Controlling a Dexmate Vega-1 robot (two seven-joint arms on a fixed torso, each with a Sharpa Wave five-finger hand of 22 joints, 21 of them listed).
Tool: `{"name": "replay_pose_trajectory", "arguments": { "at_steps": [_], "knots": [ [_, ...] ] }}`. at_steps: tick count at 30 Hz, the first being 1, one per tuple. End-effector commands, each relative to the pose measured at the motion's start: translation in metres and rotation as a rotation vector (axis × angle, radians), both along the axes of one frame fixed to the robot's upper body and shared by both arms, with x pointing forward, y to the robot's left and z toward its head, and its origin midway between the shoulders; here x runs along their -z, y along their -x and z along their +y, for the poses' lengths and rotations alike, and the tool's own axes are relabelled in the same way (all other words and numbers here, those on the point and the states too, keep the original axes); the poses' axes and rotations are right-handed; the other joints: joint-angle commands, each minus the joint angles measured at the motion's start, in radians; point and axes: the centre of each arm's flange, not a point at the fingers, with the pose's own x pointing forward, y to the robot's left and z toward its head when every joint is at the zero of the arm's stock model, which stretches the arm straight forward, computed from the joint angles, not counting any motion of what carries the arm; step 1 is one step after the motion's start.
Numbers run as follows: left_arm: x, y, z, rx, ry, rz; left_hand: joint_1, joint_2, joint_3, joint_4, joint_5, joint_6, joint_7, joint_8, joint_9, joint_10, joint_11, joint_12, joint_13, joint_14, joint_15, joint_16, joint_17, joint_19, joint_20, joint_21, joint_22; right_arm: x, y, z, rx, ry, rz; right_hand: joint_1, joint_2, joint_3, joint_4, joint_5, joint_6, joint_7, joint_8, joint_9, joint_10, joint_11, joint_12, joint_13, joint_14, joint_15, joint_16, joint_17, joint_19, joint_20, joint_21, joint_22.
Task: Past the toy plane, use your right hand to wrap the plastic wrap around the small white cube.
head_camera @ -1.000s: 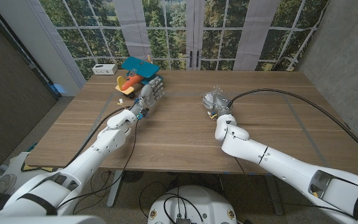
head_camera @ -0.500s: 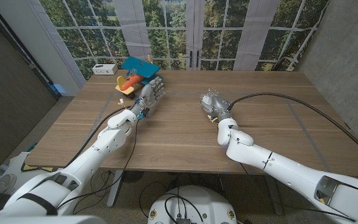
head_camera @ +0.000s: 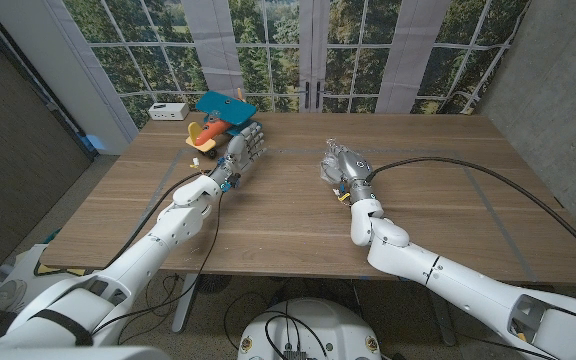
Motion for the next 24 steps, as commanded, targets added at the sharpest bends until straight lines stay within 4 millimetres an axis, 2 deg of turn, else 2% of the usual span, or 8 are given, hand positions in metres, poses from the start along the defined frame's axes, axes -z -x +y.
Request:
{"name": "replay_pose_trajectory", "arguments": {
  "at_steps": [1, 5, 7, 11, 13, 17, 20, 24],
  "knots": [
    [0.000, 0.000, 0.002, 0.001, 0.001, -0.002, 0.001, 0.004, 0.003, 0.002, -0.002, -0.168, -0.002, 0.004, 0.004, -0.222, -0.001, 0.002, 0.005, -0.172, 0.002, 0.003, 0.003, -0.005, 0.007, 0.006, 0.002, -0.014, 0.012, 0.015, -0.213, -0.040, -0.142, -0.032, -0.004, -0.022, 0.009, -0.002, -0.077, 0.006, -0.016, 0.003, -0.061, 0.004, -0.024, 0.001, -0.049, -0.039, -0.017, -0.001, -0.004, -0.046, 0.005, 0.002],
    [0.001, 0.001, 0.003, -0.002, 0.007, -0.004, 0.001, 0.005, 0.004, 0.003, -0.002, -0.168, -0.002, 0.004, 0.004, -0.221, -0.002, 0.002, 0.005, -0.171, 0.002, 0.003, 0.003, -0.004, 0.007, 0.006, 0.002, -0.020, 0.007, 0.018, -0.232, -0.032, -0.074, -0.085, -0.025, -0.059, 0.026, -0.001, -0.182, 0.006, -0.023, 0.002, -0.131, 0.010, -0.042, -0.005, -0.141, -0.008, -0.049, -0.020, -0.047, -0.066, -0.019, -0.001],
    [0.002, 0.002, 0.004, -0.001, 0.009, -0.006, 0.001, 0.005, 0.004, 0.003, -0.002, -0.167, -0.002, 0.004, 0.004, -0.222, -0.003, 0.002, 0.005, -0.171, 0.001, 0.003, 0.003, -0.004, 0.006, 0.006, 0.002, -0.024, 0.004, 0.021, -0.242, -0.025, -0.036, -0.128, -0.030, -0.083, 0.044, 0.000, -0.234, 0.016, -0.022, 0.000, -0.177, 0.011, -0.046, -0.011, -0.193, 0.007, -0.057, -0.032, -0.087, -0.061, -0.041, -0.004],
    [0.003, 0.005, 0.007, -0.011, 0.015, -0.009, 0.001, 0.005, 0.004, 0.003, -0.002, -0.168, -0.002, 0.004, 0.004, -0.222, -0.002, 0.001, 0.005, -0.171, 0.002, 0.003, 0.003, -0.005, 0.007, 0.006, 0.002, -0.032, -0.004, 0.028, -0.243, 0.001, 0.045, -0.182, -0.024, -0.113, 0.063, 0.007, -0.336, 0.032, -0.022, -0.005, -0.282, 0.001, -0.052, -0.026, -0.307, 0.005, -0.069, -0.071, -0.170, -0.065, -0.091, -0.009],
    [0.004, 0.005, 0.008, -0.012, 0.017, -0.008, 0.001, 0.005, 0.004, 0.003, -0.002, -0.168, -0.002, 0.004, 0.004, -0.222, -0.002, 0.001, 0.005, -0.171, 0.001, 0.003, 0.003, -0.005, 0.007, 0.006, 0.002, -0.035, -0.006, 0.030, -0.239, 0.007, 0.062, -0.201, -0.019, -0.123, 0.071, 0.009, -0.369, 0.036, -0.021, -0.007, -0.317, -0.004, -0.052, -0.031, -0.343, 0.002, -0.069, -0.087, -0.207, -0.056, -0.112, -0.011],
    [0.004, 0.006, 0.009, -0.014, 0.020, -0.008, 0.001, 0.005, 0.005, 0.003, -0.002, -0.169, -0.003, 0.003, 0.004, -0.223, -0.001, 0.001, 0.005, -0.171, 0.002, 0.003, 0.003, -0.004, 0.005, 0.006, 0.002, -0.040, -0.009, 0.035, -0.227, 0.026, 0.093, -0.238, 0.001, -0.137, 0.093, 0.011, -0.413, 0.039, -0.019, -0.009, -0.364, -0.005, -0.050, -0.038, -0.401, 0.009, -0.067, -0.108, -0.264, -0.046, -0.141, -0.012],
    [0.004, 0.006, 0.009, -0.015, 0.021, -0.009, 0.001, 0.005, 0.005, 0.003, -0.002, -0.169, -0.003, 0.003, 0.004, -0.223, -0.001, 0.001, 0.005, -0.171, 0.002, 0.003, 0.003, -0.004, 0.005, 0.006, 0.002, -0.043, -0.012, 0.039, -0.223, 0.047, 0.117, -0.272, 0.012, -0.150, 0.115, 0.013, -0.438, 0.038, -0.019, -0.011, -0.404, -0.004, -0.052, -0.041, -0.441, 0.007, -0.065, -0.118, -0.308, -0.056, -0.156, -0.013],
    [0.004, 0.007, 0.009, -0.014, 0.022, -0.009, 0.001, 0.005, 0.005, 0.004, -0.002, -0.170, -0.003, 0.003, 0.004, -0.224, -0.002, 0.001, 0.005, -0.171, 0.001, 0.003, 0.003, -0.004, 0.005, 0.006, 0.002, -0.044, -0.014, 0.044, -0.221, 0.079, 0.143, -0.298, 0.030, -0.151, 0.140, 0.017, -0.452, 0.039, -0.017, -0.011, -0.432, -0.005, -0.050, -0.044, -0.472, 0.002, -0.064, -0.123, -0.345, -0.071, -0.164, -0.014]
  ]
}}
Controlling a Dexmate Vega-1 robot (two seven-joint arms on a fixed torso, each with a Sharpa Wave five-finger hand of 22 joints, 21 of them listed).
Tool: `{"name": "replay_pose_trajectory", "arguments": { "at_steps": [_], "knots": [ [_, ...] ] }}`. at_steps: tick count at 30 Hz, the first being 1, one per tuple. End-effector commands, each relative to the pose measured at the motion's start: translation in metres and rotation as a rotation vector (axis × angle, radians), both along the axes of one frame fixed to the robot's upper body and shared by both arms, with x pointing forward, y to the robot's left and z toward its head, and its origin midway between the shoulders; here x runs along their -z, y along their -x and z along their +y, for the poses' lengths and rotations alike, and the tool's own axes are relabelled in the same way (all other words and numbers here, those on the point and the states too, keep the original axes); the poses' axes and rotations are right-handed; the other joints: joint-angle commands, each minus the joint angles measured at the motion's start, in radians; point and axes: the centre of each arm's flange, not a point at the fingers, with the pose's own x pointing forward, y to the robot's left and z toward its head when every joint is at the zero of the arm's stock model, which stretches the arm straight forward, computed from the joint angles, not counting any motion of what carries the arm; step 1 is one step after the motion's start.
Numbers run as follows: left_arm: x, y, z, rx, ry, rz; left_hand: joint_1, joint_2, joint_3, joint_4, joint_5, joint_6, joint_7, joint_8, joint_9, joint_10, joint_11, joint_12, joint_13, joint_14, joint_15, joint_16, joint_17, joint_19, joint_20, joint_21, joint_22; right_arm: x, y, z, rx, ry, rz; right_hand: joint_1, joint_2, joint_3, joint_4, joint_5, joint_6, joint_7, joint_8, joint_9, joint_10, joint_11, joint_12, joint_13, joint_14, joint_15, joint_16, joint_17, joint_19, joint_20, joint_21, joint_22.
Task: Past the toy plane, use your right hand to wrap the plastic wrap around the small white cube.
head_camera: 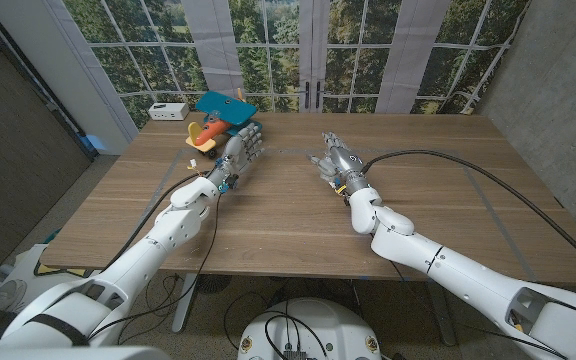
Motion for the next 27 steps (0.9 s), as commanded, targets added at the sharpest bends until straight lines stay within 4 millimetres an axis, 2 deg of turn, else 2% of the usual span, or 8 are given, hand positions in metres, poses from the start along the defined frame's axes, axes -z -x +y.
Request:
{"name": "replay_pose_trajectory", "arguments": {
  "at_steps": [1, 7, 12, 15, 17, 19, 27],
  "knots": [
    [0.002, 0.003, 0.003, -0.006, 0.009, -0.003, 0.001, 0.005, 0.005, 0.004, -0.002, -0.170, -0.003, 0.003, 0.004, -0.224, -0.003, 0.001, 0.005, -0.171, 0.002, 0.002, 0.003, -0.004, 0.005, 0.006, 0.002, -0.007, -0.012, 0.016, 0.001, 0.102, 0.137, -0.021, 0.011, 0.001, 0.019, 0.007, -0.022, 0.000, 0.000, 0.001, -0.031, -0.001, 0.001, -0.002, -0.028, -0.004, 0.000, -0.003, -0.027, -0.011, -0.006, 0.000],
    [0.002, 0.003, 0.003, -0.004, 0.008, -0.005, 0.001, 0.005, 0.005, 0.004, -0.002, -0.170, -0.004, 0.003, 0.004, -0.224, -0.001, 0.001, 0.005, -0.171, 0.001, 0.002, 0.003, -0.005, 0.004, 0.006, 0.002, -0.003, -0.018, 0.026, 0.009, 0.179, 0.178, -0.022, 0.028, 0.010, 0.026, 0.011, -0.029, 0.002, 0.001, 0.001, -0.043, -0.002, 0.003, -0.002, -0.039, -0.009, 0.001, -0.008, -0.037, -0.018, -0.005, -0.001],
    [0.001, 0.003, 0.002, -0.004, 0.007, -0.004, 0.001, 0.005, 0.006, 0.004, -0.002, -0.171, -0.003, 0.003, 0.004, -0.222, -0.003, 0.001, 0.005, -0.171, 0.001, 0.002, 0.003, -0.005, 0.005, 0.005, 0.002, 0.001, -0.025, 0.031, 0.045, 0.227, 0.230, -0.044, 0.032, 0.012, 0.053, 0.010, -0.034, 0.009, 0.005, 0.000, -0.075, -0.003, 0.003, -0.003, -0.079, -0.013, 0.000, -0.011, -0.075, -0.024, -0.009, -0.001],
    [0.001, 0.003, 0.003, -0.007, 0.008, -0.005, 0.001, 0.005, 0.006, 0.004, -0.002, -0.171, -0.004, 0.003, 0.004, -0.222, -0.001, 0.001, 0.005, -0.171, 0.000, 0.002, 0.003, -0.005, 0.005, 0.005, 0.002, 0.005, -0.032, 0.029, 0.083, 0.240, 0.268, -0.052, 0.033, 0.013, 0.063, 0.010, -0.034, 0.011, 0.006, 0.000, -0.082, -0.003, 0.004, -0.003, -0.088, -0.012, 0.001, -0.011, -0.085, -0.027, -0.009, -0.001],
    [0.001, 0.003, 0.003, -0.007, 0.006, -0.006, 0.001, 0.004, 0.006, 0.004, -0.002, -0.171, -0.004, 0.003, 0.004, -0.223, 0.000, 0.001, 0.005, -0.171, 0.001, 0.002, 0.003, -0.005, 0.005, 0.006, 0.002, 0.008, -0.035, 0.027, 0.106, 0.247, 0.298, -0.068, 0.031, 0.012, 0.080, 0.010, -0.042, 0.018, 0.005, 0.001, -0.099, -0.002, 0.003, -0.002, -0.105, -0.009, 0.002, -0.011, -0.107, -0.027, -0.010, -0.001],
    [0.001, 0.003, 0.003, -0.007, 0.005, -0.005, 0.001, 0.004, 0.006, 0.004, -0.002, -0.170, -0.004, 0.003, 0.004, -0.222, -0.001, 0.001, 0.005, -0.170, 0.000, 0.002, 0.003, -0.004, 0.005, 0.006, 0.002, 0.012, -0.038, 0.025, 0.124, 0.250, 0.319, -0.077, 0.028, 0.011, 0.090, 0.010, -0.051, 0.021, 0.004, 0.001, -0.111, 0.000, 0.003, -0.002, -0.119, -0.007, 0.001, -0.012, -0.124, -0.027, -0.011, -0.001],
    [-0.001, 0.002, -0.001, 0.002, -0.001, -0.009, 0.001, 0.004, 0.006, 0.004, -0.002, -0.171, -0.005, 0.003, 0.004, -0.223, 0.000, 0.001, 0.005, -0.170, 0.000, 0.002, 0.003, -0.004, 0.005, 0.006, 0.002, 0.021, -0.041, 0.015, 0.176, 0.250, 0.369, -0.109, 0.008, -0.001, 0.115, 0.008, -0.060, 0.038, 0.007, 0.001, -0.135, 0.008, 0.007, -0.002, -0.159, 0.011, 0.002, -0.015, -0.165, -0.018, -0.010, 0.000]
  ]
}}
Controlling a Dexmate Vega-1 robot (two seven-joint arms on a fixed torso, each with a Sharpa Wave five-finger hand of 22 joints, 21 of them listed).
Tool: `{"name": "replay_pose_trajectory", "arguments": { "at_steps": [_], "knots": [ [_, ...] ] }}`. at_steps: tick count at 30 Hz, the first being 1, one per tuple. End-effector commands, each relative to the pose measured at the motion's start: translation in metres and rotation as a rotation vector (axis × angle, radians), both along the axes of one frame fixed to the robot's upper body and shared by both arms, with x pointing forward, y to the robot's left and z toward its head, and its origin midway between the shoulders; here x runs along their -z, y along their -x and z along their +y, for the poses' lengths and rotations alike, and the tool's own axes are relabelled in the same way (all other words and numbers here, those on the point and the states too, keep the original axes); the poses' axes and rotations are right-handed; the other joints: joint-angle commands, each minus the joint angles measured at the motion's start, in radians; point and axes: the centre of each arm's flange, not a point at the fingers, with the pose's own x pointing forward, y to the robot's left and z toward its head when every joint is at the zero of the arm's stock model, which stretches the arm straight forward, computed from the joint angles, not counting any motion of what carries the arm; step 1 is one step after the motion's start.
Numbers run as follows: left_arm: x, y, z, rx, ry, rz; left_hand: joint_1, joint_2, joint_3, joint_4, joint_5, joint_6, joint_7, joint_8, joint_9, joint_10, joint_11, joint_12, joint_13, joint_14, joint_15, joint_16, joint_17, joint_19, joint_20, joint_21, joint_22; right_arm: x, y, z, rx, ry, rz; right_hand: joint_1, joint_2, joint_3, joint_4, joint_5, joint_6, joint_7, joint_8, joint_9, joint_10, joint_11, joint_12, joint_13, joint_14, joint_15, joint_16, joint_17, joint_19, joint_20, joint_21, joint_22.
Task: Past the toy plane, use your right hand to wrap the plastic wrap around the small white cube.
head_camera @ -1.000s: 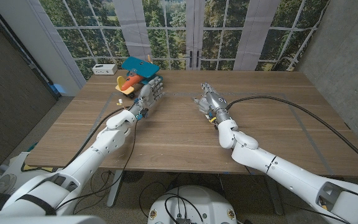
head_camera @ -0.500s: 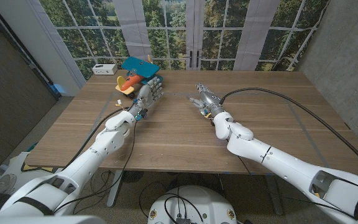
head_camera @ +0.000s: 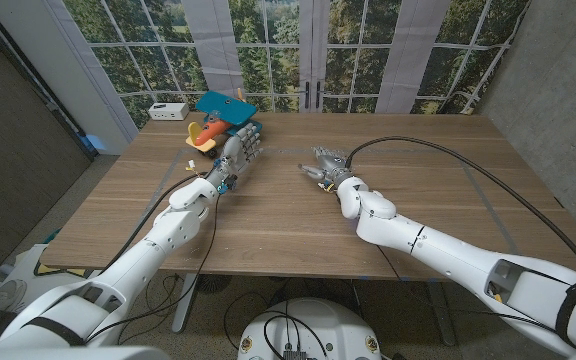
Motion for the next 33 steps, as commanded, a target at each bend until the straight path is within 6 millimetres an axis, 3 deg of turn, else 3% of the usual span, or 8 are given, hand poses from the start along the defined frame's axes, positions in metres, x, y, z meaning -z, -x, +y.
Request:
{"name": "replay_pose_trajectory", "arguments": {
  "at_steps": [1, 5, 10, 13, 30, 33],
  "knots": [
    [-0.003, -0.001, -0.004, 0.009, -0.009, -0.005, 0.001, 0.004, 0.006, 0.004, -0.002, -0.171, -0.005, 0.003, 0.004, -0.223, 0.000, 0.001, 0.005, -0.170, 0.000, 0.002, 0.003, -0.004, 0.005, 0.006, 0.002, 0.015, -0.010, -0.012, 0.108, 0.039, 0.108, -0.025, -0.003, -0.008, 0.018, 0.006, 0.005, 0.014, 0.011, 0.001, -0.134, 0.009, 0.009, 0.003, -0.147, 0.011, 0.002, 0.002, -0.035, 0.004, -0.002, 0.004],
    [-0.003, -0.001, -0.005, 0.008, -0.010, -0.004, 0.001, 0.003, 0.006, 0.003, -0.002, -0.171, -0.005, 0.003, 0.004, -0.223, -0.001, 0.001, 0.005, -0.170, -0.001, 0.002, 0.002, -0.004, 0.005, 0.006, 0.002, 0.020, -0.010, -0.016, 0.129, 0.054, 0.131, -0.050, -0.007, -0.017, 0.037, 0.007, 0.028, 0.016, 0.019, 0.001, -0.143, 0.008, 0.012, 0.003, -0.172, 0.007, 0.003, 0.001, -0.061, 0.003, 0.000, 0.004],
    [-0.003, 0.000, -0.006, 0.007, -0.010, -0.004, 0.001, 0.003, 0.006, 0.003, -0.003, -0.171, -0.005, 0.003, 0.004, -0.223, -0.001, 0.001, 0.005, -0.169, -0.002, 0.003, 0.002, -0.004, 0.006, 0.006, 0.002, 0.027, -0.010, -0.018, 0.123, 0.047, 0.164, -0.083, 0.017, -0.015, 0.068, 0.015, 0.055, 0.003, 0.025, 0.001, -0.119, -0.005, 0.025, 0.003, -0.171, -0.012, 0.015, 0.001, -0.066, -0.012, 0.009, 0.005],
    [-0.003, 0.000, -0.006, 0.007, -0.012, -0.004, 0.001, 0.003, 0.006, 0.003, -0.003, -0.171, -0.004, 0.003, 0.004, -0.222, -0.001, 0.001, 0.005, -0.169, -0.002, 0.003, 0.002, -0.004, 0.006, 0.006, 0.002, 0.030, -0.011, -0.020, 0.106, 0.028, 0.182, -0.134, 0.005, -0.036, 0.092, 0.019, 0.066, 0.009, 0.025, 0.002, -0.089, 0.007, 0.035, 0.003, -0.168, -0.007, 0.022, 0.003, -0.075, -0.008, 0.013, 0.006],
    [-0.003, 0.000, -0.005, 0.010, -0.011, -0.002, 0.001, 0.001, 0.007, 0.003, -0.003, -0.172, -0.006, 0.003, 0.004, -0.222, -0.001, 0.001, 0.005, -0.170, -0.002, 0.002, 0.002, -0.004, 0.006, 0.006, 0.002, 0.027, -0.005, -0.020, 0.054, -0.024, 0.127, -0.180, 0.000, -0.054, 0.097, 0.027, 0.072, 0.007, 0.022, 0.002, -0.083, 0.008, 0.034, 0.003, -0.162, -0.007, 0.027, 0.003, -0.077, -0.008, 0.017, 0.006],
    [-0.002, 0.000, -0.005, 0.011, -0.011, -0.001, 0.001, 0.001, 0.007, 0.003, -0.003, -0.171, -0.006, 0.003, 0.004, -0.221, -0.002, 0.001, 0.004, -0.170, -0.002, 0.002, 0.002, -0.003, 0.005, 0.006, 0.002, 0.024, 0.000, -0.021, 0.021, -0.069, 0.065, -0.163, 0.009, -0.033, 0.069, 0.042, 0.104, -0.062, 0.027, 0.002, -0.046, 0.004, 0.042, 0.002, -0.103, 0.012, 0.038, -0.013, -0.023, 0.039, 0.035, 0.003]
  ]
}}
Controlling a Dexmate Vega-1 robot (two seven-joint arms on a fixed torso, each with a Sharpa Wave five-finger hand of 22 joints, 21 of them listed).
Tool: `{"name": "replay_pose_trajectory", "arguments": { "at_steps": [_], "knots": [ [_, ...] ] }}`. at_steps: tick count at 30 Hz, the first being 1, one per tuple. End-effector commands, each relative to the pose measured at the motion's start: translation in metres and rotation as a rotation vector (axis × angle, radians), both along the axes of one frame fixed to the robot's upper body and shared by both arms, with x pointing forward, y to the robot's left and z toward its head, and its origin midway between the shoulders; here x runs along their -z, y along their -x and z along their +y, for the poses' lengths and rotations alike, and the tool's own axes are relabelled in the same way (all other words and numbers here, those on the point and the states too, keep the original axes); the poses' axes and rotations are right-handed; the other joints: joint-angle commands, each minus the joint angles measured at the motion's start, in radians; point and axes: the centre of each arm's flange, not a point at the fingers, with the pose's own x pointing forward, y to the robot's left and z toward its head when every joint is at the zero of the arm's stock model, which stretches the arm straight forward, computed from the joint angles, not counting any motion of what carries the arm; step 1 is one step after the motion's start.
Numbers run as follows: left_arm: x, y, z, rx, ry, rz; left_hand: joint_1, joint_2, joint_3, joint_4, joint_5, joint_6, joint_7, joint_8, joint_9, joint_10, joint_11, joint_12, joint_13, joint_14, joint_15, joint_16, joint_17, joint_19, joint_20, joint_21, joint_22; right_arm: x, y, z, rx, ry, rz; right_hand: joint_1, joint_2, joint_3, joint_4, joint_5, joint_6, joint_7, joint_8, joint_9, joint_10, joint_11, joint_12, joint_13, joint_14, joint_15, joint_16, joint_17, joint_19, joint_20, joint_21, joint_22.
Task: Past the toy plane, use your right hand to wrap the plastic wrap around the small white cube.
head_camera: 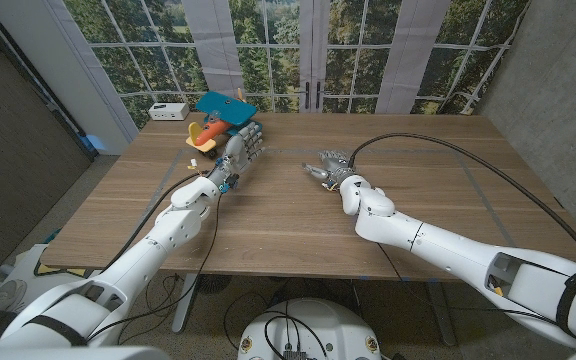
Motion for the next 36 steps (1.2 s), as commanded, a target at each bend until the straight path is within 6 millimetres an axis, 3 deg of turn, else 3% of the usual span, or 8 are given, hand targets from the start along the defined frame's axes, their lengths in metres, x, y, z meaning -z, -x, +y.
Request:
{"name": "replay_pose_trajectory", "arguments": {
  "at_steps": [1, 6, 10, 15, 23, 26, 30, 36],
  "knots": [
    [0.001, -0.001, 0.001, 0.002, 0.000, 0.002, 0.000, 0.001, 0.007, 0.003, -0.002, -0.171, -0.006, 0.003, 0.004, -0.222, -0.002, 0.001, 0.004, -0.170, -0.003, 0.002, 0.002, -0.003, 0.005, 0.006, 0.002, -0.003, 0.010, -0.001, -0.067, -0.092, -0.116, 0.022, 0.080, 0.030, -0.034, 0.021, 0.024, -0.067, 0.010, 0.001, -0.035, 0.002, 0.012, 0.002, -0.080, 0.016, 0.014, -0.015, 0.048, 0.054, 0.022, 0.001],
    [0.001, -0.001, 0.002, 0.005, 0.003, 0.004, 0.000, 0.001, 0.007, 0.004, -0.002, -0.172, -0.006, 0.003, 0.004, -0.223, -0.002, 0.001, 0.005, -0.171, -0.002, 0.002, 0.003, -0.004, 0.005, 0.006, 0.002, -0.010, 0.015, 0.002, -0.101, -0.116, -0.184, 0.088, 0.076, 0.075, -0.075, 0.020, 0.046, -0.083, 0.011, 0.002, 0.003, 0.002, 0.015, 0.001, -0.022, 0.027, 0.016, -0.025, 0.110, 0.093, 0.033, 0.000],
    [0.002, -0.001, 0.003, 0.001, 0.005, 0.005, 0.000, 0.001, 0.007, 0.004, -0.002, -0.172, -0.006, 0.003, 0.004, -0.223, -0.002, 0.001, 0.005, -0.170, -0.003, 0.002, 0.003, -0.004, 0.006, 0.005, 0.002, -0.012, 0.022, 0.003, -0.126, -0.162, -0.273, 0.175, 0.066, 0.129, -0.134, 0.000, 0.146, -0.079, 0.030, 0.004, 0.111, 0.007, 0.033, 0.002, 0.093, 0.018, 0.028, -0.027, 0.224, 0.100, 0.053, 0.002],
    [0.003, 0.000, 0.004, 0.003, 0.007, 0.004, -0.001, 0.001, 0.007, 0.004, -0.002, -0.172, -0.006, 0.003, 0.004, -0.223, -0.002, 0.001, 0.005, -0.171, -0.003, 0.002, 0.003, -0.004, 0.006, 0.005, 0.002, -0.017, 0.026, 0.003, -0.156, -0.205, -0.316, 0.199, 0.060, 0.142, -0.154, -0.008, 0.160, -0.078, 0.026, 0.004, 0.136, 0.012, 0.033, 0.003, 0.139, 0.022, 0.034, -0.026, 0.273, 0.102, 0.063, 0.003],
    [0.003, 0.001, 0.006, 0.000, 0.008, 0.003, -0.002, 0.001, 0.007, 0.005, -0.002, -0.172, -0.007, 0.003, 0.004, -0.222, -0.001, 0.001, 0.005, -0.170, -0.003, 0.002, 0.003, -0.004, 0.006, 0.005, 0.002, -0.021, 0.030, 0.001, -0.214, -0.284, -0.337, 0.191, 0.044, 0.134, -0.153, -0.014, 0.156, -0.079, 0.020, 0.005, 0.141, 0.021, 0.030, 0.004, 0.154, 0.030, 0.037, -0.020, 0.279, 0.110, 0.061, 0.004],
    [0.003, 0.001, 0.006, 0.004, 0.005, 0.001, -0.002, 0.001, 0.007, 0.005, -0.002, -0.172, -0.007, 0.003, 0.004, -0.222, -0.002, 0.001, 0.005, -0.171, -0.003, 0.002, 0.003, -0.004, 0.006, 0.005, 0.002, -0.025, 0.032, -0.001, -0.243, -0.323, -0.347, 0.155, -0.026, 0.091, -0.154, -0.021, 0.162, -0.082, 0.016, 0.005, 0.152, 0.033, 0.027, 0.005, 0.158, 0.043, 0.034, -0.013, 0.277, 0.125, 0.053, 0.005],
    [0.002, 0.001, 0.006, 0.006, 0.005, -0.001, -0.002, 0.001, 0.007, 0.006, -0.002, -0.172, -0.007, 0.003, 0.004, -0.224, -0.003, 0.001, 0.005, -0.171, -0.003, 0.002, 0.003, -0.004, 0.006, 0.005, 0.002, -0.031, 0.036, -0.003, -0.276, -0.381, -0.378, 0.128, -0.059, 0.064, -0.149, -0.019, 0.178, -0.084, 0.019, 0.006, 0.168, 0.035, 0.028, 0.006, 0.168, 0.052, 0.036, -0.009, 0.275, 0.135, 0.048, 0.006],
    [0.002, 0.003, 0.007, 0.006, 0.003, -0.005, -0.002, 0.001, 0.007, 0.006, -0.002, -0.173, -0.006, 0.003, 0.004, -0.224, -0.003, 0.001, 0.005, -0.171, -0.002, 0.002, 0.003, -0.005, 0.006, 0.005, 0.002, -0.037, 0.042, -0.009, -0.327, -0.494, -0.422, 0.112, -0.072, 0.051, -0.145, -0.013, 0.197, -0.083, 0.023, 0.006, 0.197, 0.040, 0.035, 0.007, 0.190, 0.050, 0.042, -0.007, 0.288, 0.138, 0.049, 0.007]
  ]
}}
